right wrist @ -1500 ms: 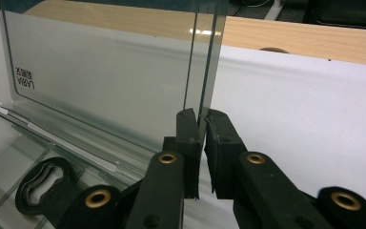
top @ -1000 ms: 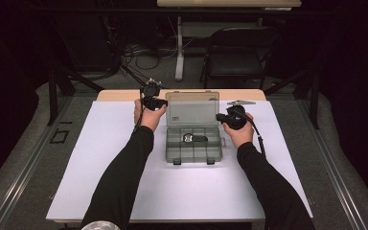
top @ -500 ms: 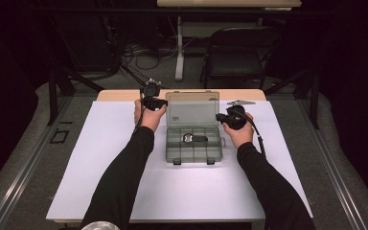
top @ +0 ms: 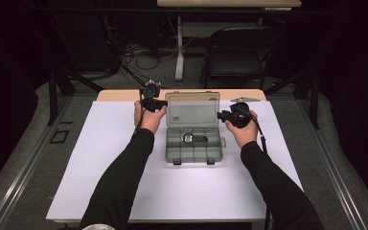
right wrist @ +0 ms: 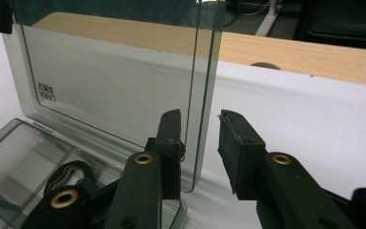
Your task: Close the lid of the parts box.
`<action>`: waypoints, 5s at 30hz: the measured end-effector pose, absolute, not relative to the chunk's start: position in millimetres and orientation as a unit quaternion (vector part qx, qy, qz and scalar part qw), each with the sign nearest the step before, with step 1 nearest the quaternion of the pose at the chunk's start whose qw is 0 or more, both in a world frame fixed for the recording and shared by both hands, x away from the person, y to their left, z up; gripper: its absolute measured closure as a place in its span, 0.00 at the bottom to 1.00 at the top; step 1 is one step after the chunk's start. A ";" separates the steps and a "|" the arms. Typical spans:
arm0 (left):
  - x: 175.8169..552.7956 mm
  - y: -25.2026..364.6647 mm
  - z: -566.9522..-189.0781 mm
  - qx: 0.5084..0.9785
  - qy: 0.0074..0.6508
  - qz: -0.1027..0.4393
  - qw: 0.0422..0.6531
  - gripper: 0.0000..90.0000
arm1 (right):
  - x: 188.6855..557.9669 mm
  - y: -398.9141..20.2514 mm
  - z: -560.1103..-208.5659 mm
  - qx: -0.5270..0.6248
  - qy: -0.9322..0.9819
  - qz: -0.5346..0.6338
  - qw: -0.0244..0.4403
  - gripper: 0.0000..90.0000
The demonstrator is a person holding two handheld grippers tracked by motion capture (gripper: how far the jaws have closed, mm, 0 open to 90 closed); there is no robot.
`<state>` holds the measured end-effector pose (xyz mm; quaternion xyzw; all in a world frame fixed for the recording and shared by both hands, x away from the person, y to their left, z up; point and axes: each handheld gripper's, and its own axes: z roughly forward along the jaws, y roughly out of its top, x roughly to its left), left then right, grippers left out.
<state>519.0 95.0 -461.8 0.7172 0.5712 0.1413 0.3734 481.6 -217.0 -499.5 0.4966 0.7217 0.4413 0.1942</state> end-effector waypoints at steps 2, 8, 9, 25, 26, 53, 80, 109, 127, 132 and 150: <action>516.8 94.7 -461.6 0.717 0.569 0.146 0.375 0.97 | 479.3 -216.3 -495.5 0.495 0.726 0.438 0.191 0.77; 512.2 94.8 -460.1 0.720 0.563 0.151 0.377 0.98 | 472.9 -213.2 -488.1 0.485 0.734 0.434 0.192 0.76; 511.3 94.5 -459.9 0.720 0.562 0.154 0.377 0.98 | 471.9 -212.7 -487.0 0.484 0.736 0.434 0.189 0.76; 493.1 95.5 -460.0 0.722 0.542 0.175 0.394 0.98 | 459.3 -204.3 -472.8 0.471 0.749 0.422 0.198 0.89; 491.3 95.6 -460.5 0.721 0.540 0.178 0.396 0.98 | 458.8 -203.7 -472.2 0.469 0.750 0.421 0.200 0.90; 454.5 98.4 -463.6 0.718 0.524 0.194 0.415 0.98 | 449.1 -175.3 -442.6 0.430 0.781 0.422 0.167 1.00; 445.6 98.7 -466.2 0.718 0.521 0.198 0.417 0.98 | 478.3 -140.3 -404.8 0.428 0.781 0.420 0.177 1.00; 416.7 117.1 -462.0 0.734 0.495 0.158 0.437 0.84 | 475.1 -134.0 -413.5 0.424 0.790 0.414 0.159 1.00; 403.9 86.9 -460.6 0.756 0.456 0.126 0.452 1.00 | 459.6 -135.3 -422.2 0.411 0.801 0.412 0.142 1.00; 403.6 75.5 -462.7 0.761 0.448 0.118 0.453 1.00 | 457.4 -137.3 -426.6 0.410 0.803 0.410 0.136 1.00; 393.9 53.8 -470.9 0.773 0.435 0.108 0.449 1.00 | 441.7 -138.3 -441.2 0.400 0.810 0.412 0.115 1.00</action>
